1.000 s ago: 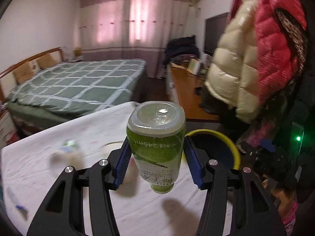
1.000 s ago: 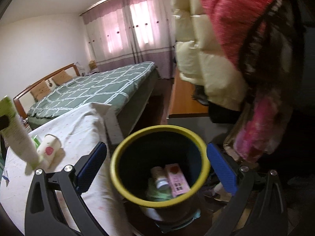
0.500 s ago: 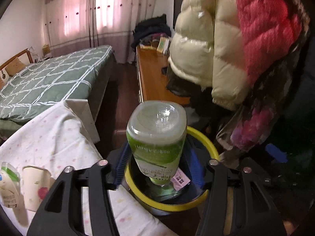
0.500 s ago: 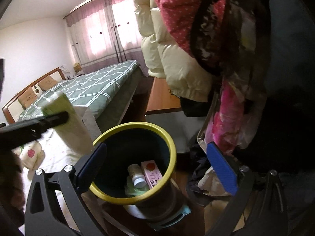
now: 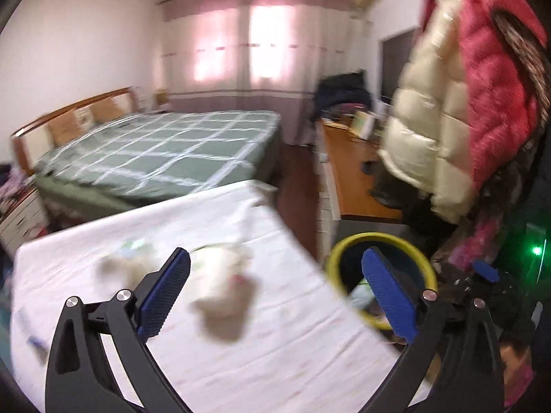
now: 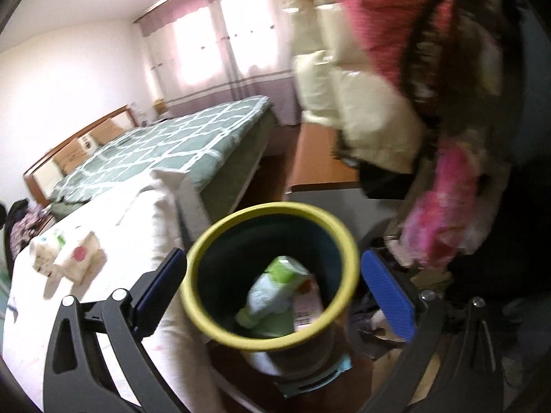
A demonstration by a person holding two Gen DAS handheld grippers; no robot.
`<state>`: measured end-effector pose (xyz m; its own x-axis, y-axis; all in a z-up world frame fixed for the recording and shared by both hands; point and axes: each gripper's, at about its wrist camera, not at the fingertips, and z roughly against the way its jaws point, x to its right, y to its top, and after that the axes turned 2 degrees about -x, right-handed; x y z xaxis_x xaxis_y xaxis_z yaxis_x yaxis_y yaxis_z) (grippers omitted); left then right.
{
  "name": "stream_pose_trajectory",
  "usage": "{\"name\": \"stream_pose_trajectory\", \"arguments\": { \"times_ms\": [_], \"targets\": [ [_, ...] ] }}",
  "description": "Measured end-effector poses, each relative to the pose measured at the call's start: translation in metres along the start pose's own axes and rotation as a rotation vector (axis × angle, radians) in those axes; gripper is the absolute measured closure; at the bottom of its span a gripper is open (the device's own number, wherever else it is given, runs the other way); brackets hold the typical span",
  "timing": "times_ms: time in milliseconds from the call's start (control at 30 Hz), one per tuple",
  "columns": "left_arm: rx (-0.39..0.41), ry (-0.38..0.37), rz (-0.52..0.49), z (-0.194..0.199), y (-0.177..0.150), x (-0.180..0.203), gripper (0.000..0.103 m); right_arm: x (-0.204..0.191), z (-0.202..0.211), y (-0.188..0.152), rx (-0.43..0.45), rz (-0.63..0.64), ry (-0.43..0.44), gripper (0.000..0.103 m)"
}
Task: Collect trash
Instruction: 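Withdraw the left tool while the right tool moves toward the blue-white wrapper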
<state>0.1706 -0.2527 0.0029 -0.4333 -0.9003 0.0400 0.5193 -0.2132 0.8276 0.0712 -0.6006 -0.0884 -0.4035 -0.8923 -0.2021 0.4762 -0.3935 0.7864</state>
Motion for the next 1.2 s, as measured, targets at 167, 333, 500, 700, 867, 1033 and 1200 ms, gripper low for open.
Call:
{"name": "stream_pose_trajectory", "arguments": {
  "times_ms": [167, 333, 500, 700, 867, 1033, 1200],
  "targets": [
    [-0.022, 0.143, 0.139, 0.034, -0.035, -0.079, 0.005, -0.052, 0.0, -0.004, -0.024, 0.087, 0.081, 0.006],
    [-0.034, 0.27, 0.27, 0.071, -0.071, -0.156, 0.005, -0.112, -0.004, -0.013, -0.071, 0.193, 0.18, 0.006],
    [0.008, 0.406, 0.349, 0.123, -0.094, -0.224, 0.005, -0.196, -0.01, -0.029, -0.127, 0.331, 0.306, 0.006],
    [0.055, 0.553, 0.409, 0.175, -0.113, -0.278, 0.005, -0.309, -0.012, -0.057, -0.231, 0.54, 0.496, 0.006],
    [0.06, 0.607, 0.456, 0.204, -0.133, -0.309, 0.005, -0.402, -0.013, -0.088, -0.313, 0.711, 0.645, 0.006],
    [0.057, 0.621, 0.496, 0.213, -0.148, -0.321, 0.005, -0.475, -0.013, -0.115, -0.339, 0.834, 0.743, 0.014],
    [0.054, 0.617, 0.486, 0.21, -0.148, -0.315, 0.005, -0.537, -0.024, -0.132, -0.401, 0.906, 0.795, 0.027]
  ]
}}
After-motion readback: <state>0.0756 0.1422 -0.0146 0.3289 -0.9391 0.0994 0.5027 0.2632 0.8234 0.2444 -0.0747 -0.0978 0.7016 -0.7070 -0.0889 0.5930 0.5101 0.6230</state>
